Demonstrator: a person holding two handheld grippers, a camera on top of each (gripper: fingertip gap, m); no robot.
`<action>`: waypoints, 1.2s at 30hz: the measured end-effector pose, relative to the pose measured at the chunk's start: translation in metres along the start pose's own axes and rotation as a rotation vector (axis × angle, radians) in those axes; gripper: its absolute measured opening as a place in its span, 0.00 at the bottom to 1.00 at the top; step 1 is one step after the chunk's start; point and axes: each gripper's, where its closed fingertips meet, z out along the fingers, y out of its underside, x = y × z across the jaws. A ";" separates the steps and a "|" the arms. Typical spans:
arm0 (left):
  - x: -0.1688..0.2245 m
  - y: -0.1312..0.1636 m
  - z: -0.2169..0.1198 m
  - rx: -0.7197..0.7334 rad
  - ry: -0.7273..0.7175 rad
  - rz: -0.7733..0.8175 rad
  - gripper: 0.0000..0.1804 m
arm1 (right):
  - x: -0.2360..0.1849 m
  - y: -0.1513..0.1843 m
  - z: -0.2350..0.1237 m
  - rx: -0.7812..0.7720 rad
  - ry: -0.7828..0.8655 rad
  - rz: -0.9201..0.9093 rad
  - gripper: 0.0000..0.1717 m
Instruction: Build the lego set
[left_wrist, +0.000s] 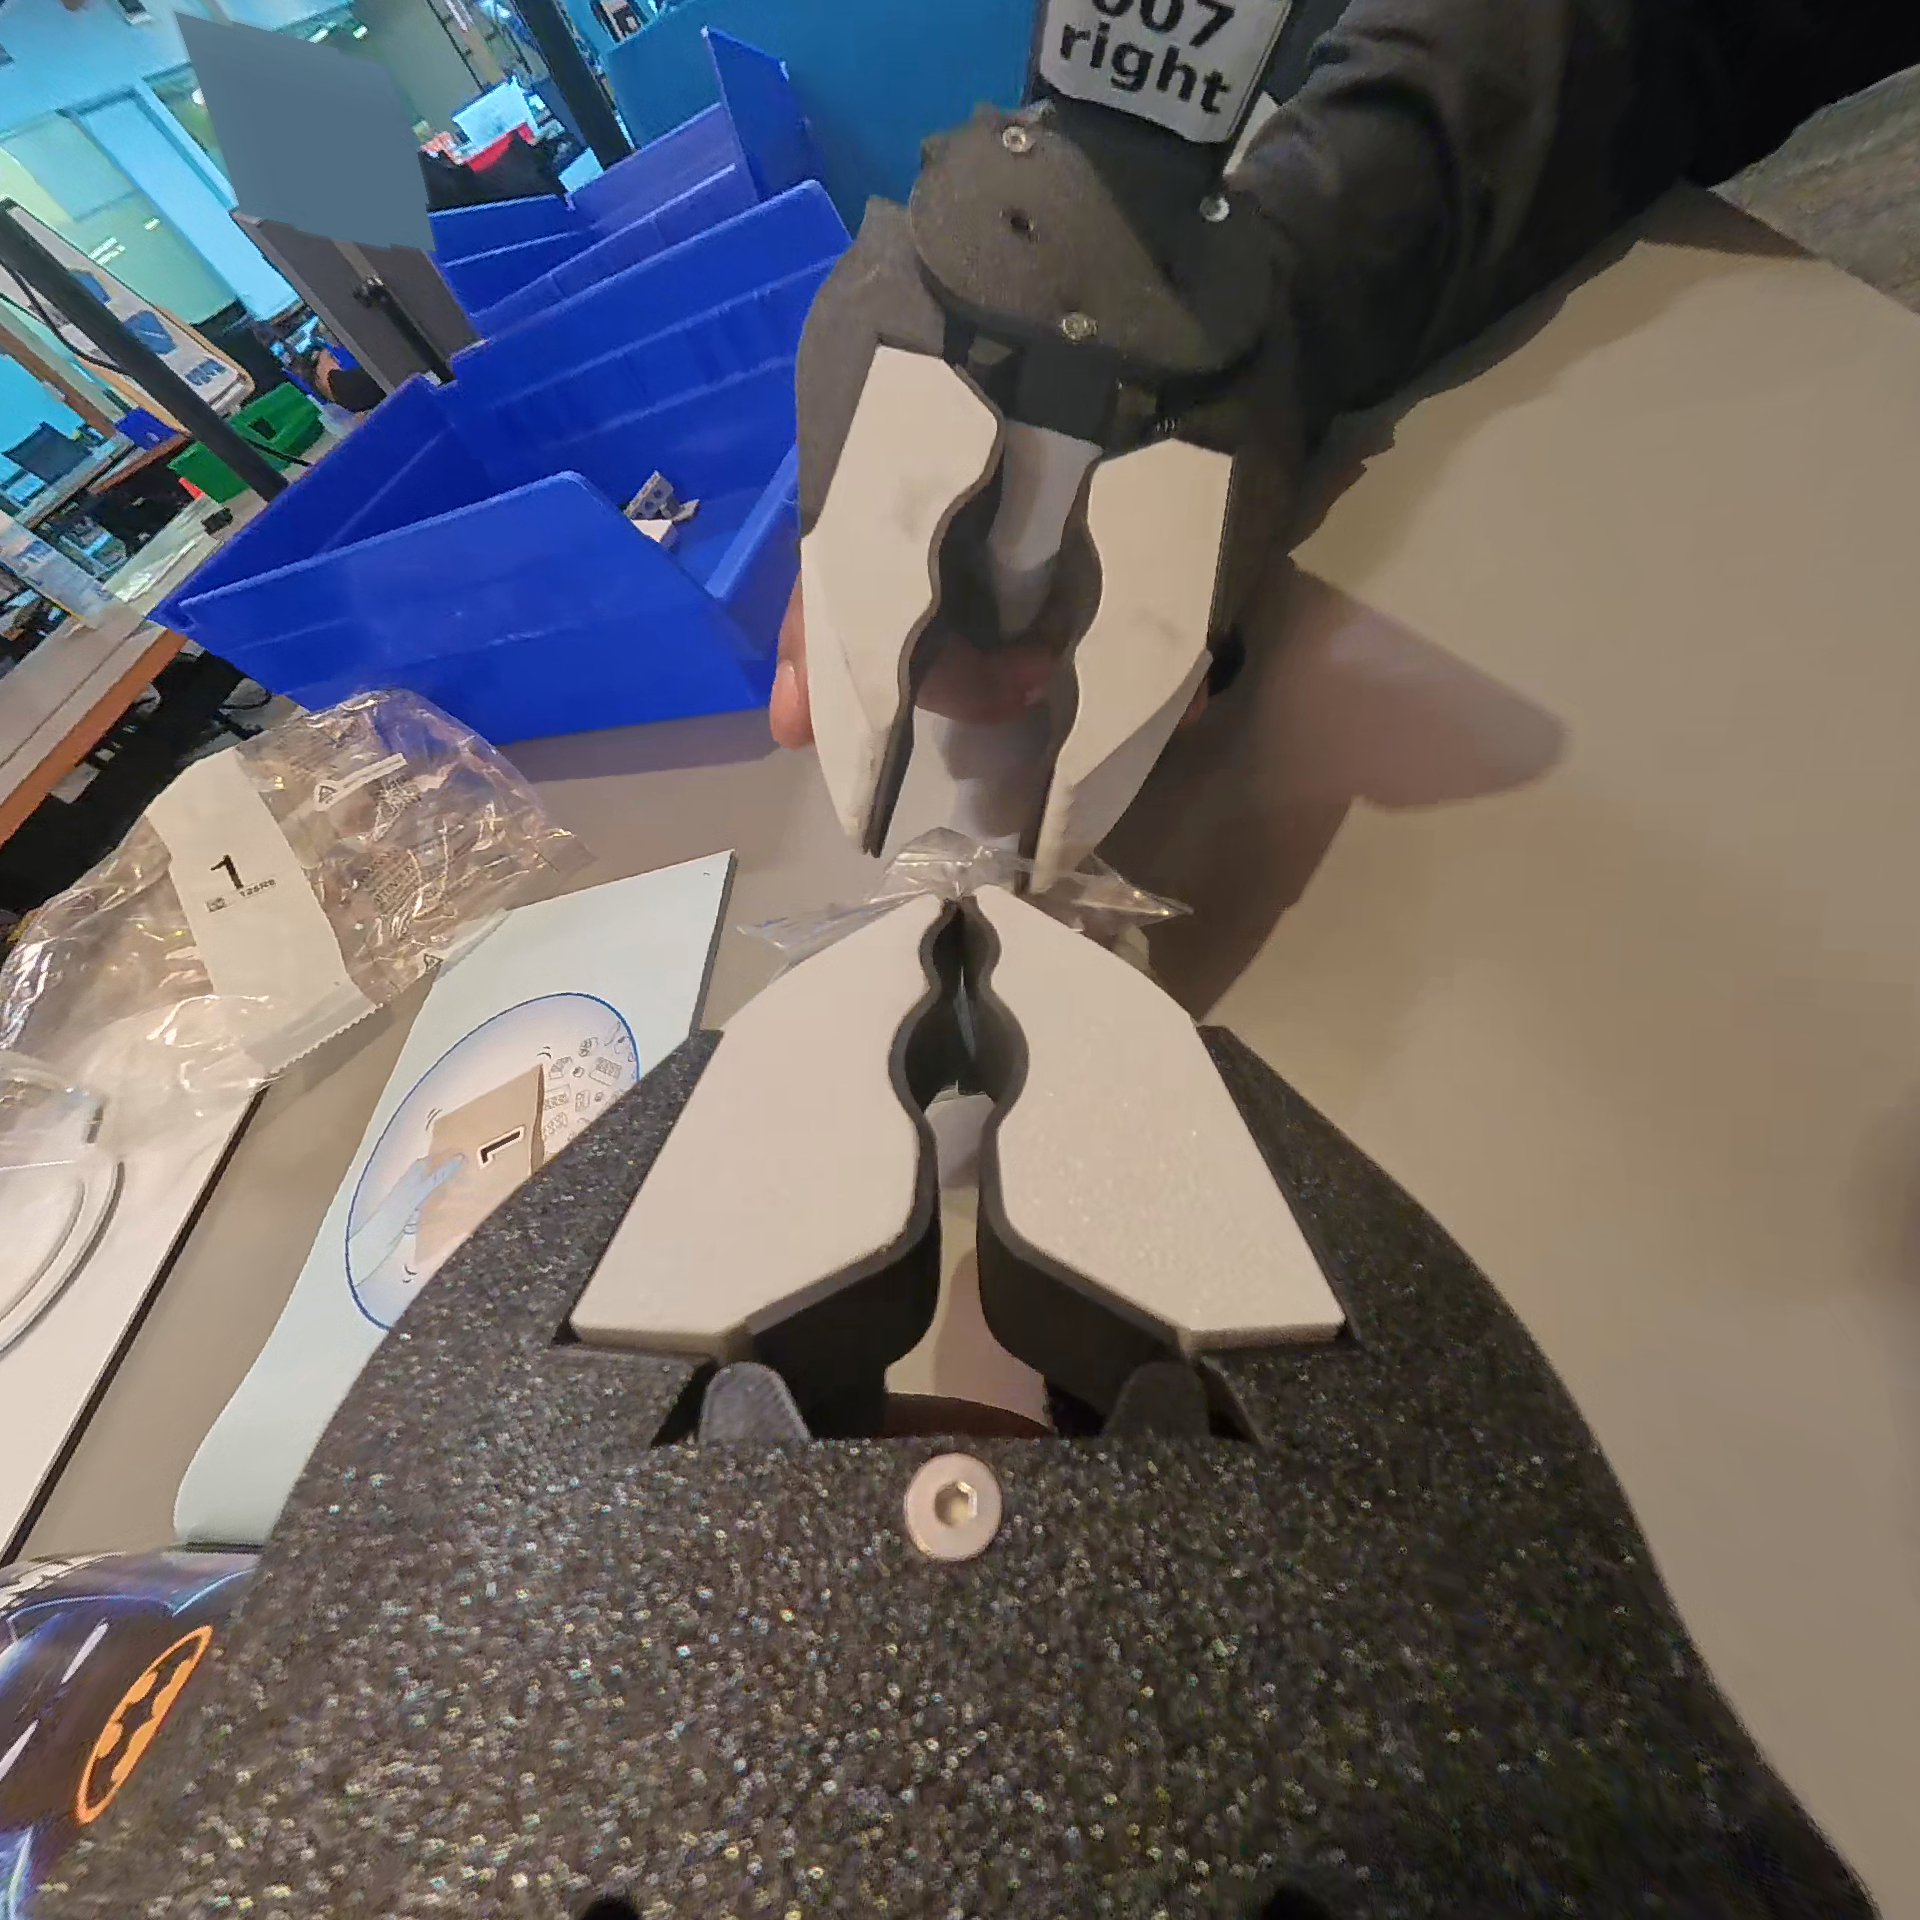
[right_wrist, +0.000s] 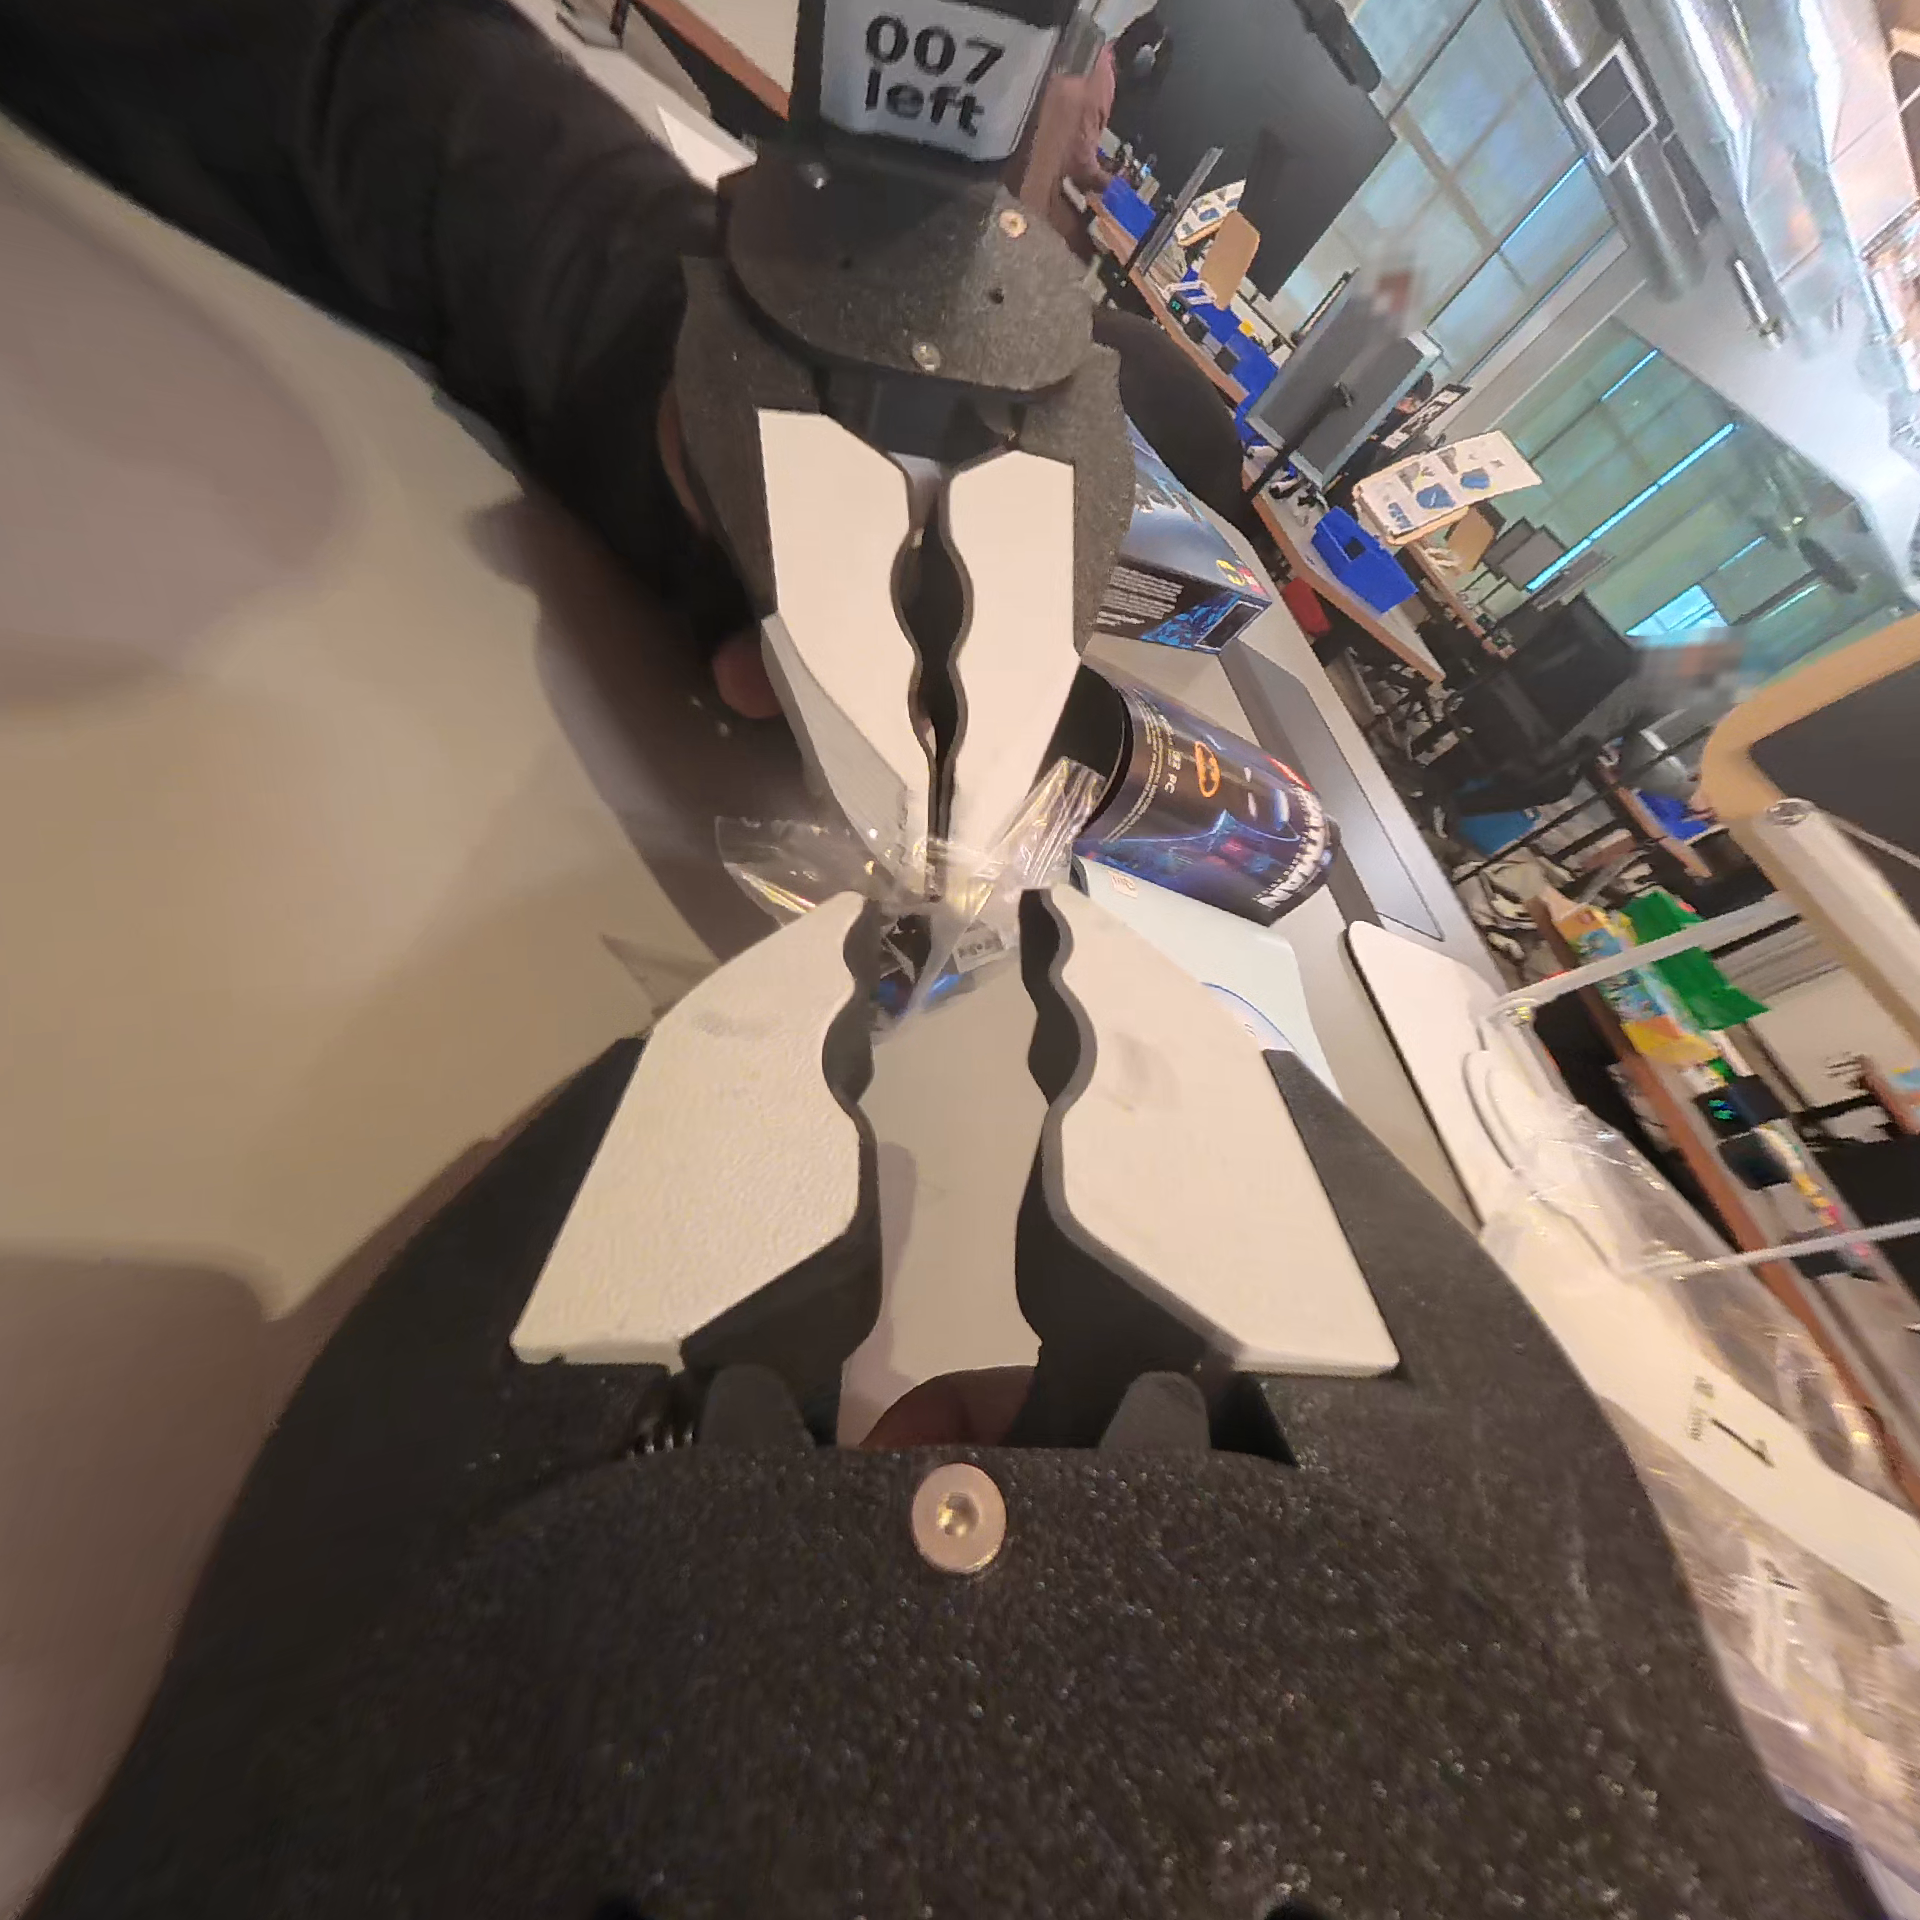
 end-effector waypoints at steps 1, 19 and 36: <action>0.000 0.001 0.000 -0.004 0.001 0.001 0.00 | 0.000 0.001 0.000 -0.004 0.004 -0.015 0.15; 0.005 0.004 0.003 -0.031 0.023 0.028 0.00 | -0.007 0.006 -0.005 -0.031 -0.078 0.041 0.00; 0.013 0.008 0.005 -0.058 0.056 0.073 0.00 | -0.015 0.011 -0.008 -0.055 -0.192 0.096 0.00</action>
